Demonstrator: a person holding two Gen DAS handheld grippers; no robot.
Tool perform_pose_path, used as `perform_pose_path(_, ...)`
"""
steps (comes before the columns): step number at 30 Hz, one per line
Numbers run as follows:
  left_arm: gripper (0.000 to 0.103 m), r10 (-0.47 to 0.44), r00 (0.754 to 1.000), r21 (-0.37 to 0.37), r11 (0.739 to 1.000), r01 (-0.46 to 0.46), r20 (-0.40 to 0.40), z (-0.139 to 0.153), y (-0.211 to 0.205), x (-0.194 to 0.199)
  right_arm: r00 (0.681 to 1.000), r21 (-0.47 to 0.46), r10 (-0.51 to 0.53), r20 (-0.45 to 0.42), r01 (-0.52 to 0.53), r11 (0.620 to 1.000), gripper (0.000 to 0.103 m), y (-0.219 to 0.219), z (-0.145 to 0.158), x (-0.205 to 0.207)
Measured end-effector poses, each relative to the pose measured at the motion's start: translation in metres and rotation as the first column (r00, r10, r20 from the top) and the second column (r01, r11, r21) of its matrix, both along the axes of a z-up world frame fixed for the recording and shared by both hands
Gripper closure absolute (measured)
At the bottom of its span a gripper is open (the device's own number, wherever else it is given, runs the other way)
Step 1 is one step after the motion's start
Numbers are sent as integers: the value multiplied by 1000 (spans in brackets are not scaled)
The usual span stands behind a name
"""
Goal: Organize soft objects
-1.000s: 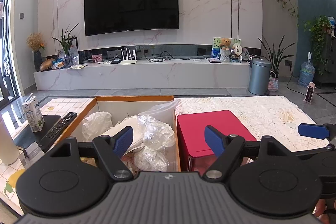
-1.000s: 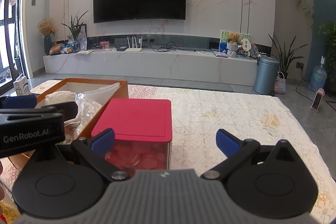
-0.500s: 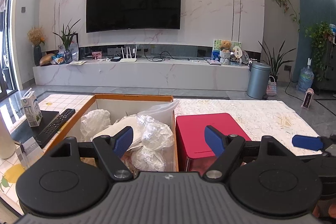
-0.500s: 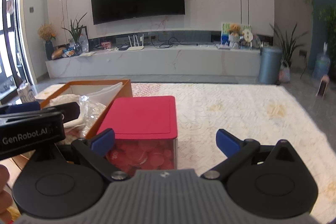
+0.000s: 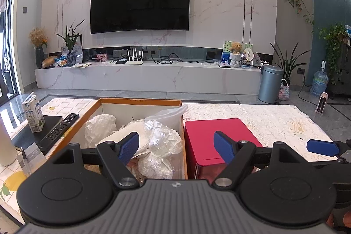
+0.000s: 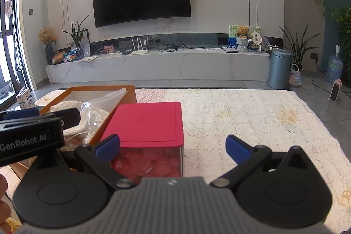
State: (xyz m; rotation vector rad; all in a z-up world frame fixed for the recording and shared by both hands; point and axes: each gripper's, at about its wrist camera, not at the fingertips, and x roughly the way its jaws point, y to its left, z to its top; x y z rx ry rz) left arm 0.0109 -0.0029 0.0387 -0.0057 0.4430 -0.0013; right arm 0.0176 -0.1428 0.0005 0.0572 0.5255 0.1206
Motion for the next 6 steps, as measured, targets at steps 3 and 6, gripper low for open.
perform_pose_path(3, 12, 4, 1000, 2, 1000, -4, 2, 0, 0, 0, 1000, 0, -1, 2, 1, 1000, 3, 0, 0, 0)
perform_pose_path(6, 12, 3, 1000, -1, 1000, -3, 0, 0, -1, 0, 1000, 4, -1, 2, 1, 1000, 3, 0, 0, -1)
